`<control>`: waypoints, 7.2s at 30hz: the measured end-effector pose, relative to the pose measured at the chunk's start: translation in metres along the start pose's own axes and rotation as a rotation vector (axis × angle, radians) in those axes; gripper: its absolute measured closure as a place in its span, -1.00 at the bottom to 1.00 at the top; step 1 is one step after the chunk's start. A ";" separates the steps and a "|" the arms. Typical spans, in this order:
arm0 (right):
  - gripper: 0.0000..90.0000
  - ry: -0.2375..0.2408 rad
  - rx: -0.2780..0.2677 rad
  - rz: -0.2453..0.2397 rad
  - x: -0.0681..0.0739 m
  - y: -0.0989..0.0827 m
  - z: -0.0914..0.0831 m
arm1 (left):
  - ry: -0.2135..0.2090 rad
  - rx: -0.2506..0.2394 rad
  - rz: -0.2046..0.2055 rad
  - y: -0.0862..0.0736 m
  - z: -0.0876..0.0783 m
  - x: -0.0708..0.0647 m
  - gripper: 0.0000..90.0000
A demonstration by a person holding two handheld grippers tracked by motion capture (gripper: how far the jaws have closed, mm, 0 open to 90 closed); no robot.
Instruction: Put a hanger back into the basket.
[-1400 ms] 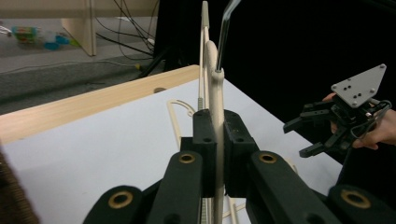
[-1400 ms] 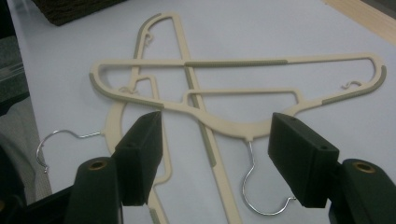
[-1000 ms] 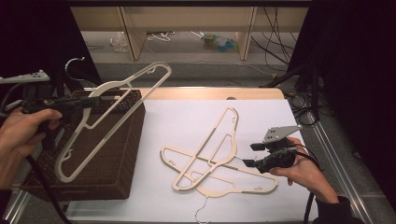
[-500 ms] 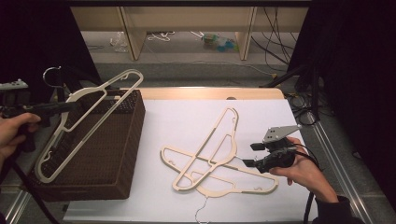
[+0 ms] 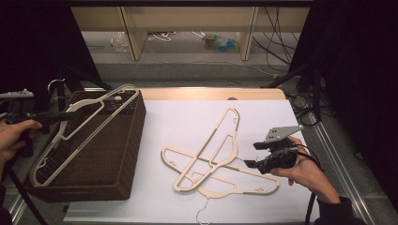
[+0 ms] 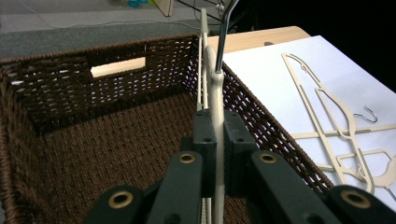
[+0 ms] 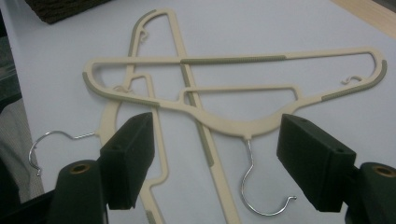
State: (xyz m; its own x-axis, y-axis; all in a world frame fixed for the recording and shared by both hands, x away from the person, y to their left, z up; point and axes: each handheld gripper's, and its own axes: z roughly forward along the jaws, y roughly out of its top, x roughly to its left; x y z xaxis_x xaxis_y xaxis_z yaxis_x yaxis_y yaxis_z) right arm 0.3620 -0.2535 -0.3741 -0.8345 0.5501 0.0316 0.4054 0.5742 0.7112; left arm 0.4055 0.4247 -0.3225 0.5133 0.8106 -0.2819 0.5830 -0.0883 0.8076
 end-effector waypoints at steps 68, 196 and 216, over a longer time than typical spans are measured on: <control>-0.24 -0.054 0.071 0.024 -0.006 -0.012 0.032 | -0.144 0.002 0.312 -0.075 0.105 -0.266 -0.30; 0.97 -0.014 0.352 0.028 -0.001 0.012 0.088 | 0.222 0.134 0.843 -0.121 0.292 -0.330 0.73; -0.01 -0.141 -0.078 0.039 0.013 0.053 -0.016 | -0.028 0.147 0.613 -0.080 0.258 -0.299 0.84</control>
State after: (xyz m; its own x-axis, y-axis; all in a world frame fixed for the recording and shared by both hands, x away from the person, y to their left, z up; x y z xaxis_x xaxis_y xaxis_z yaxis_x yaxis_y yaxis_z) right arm 0.3667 -0.2263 -0.3246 -0.7555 0.6542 -0.0348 0.4018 0.5048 0.7640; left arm 0.3675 0.0404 -0.4364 0.7968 0.5722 0.1943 0.2572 -0.6120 0.7478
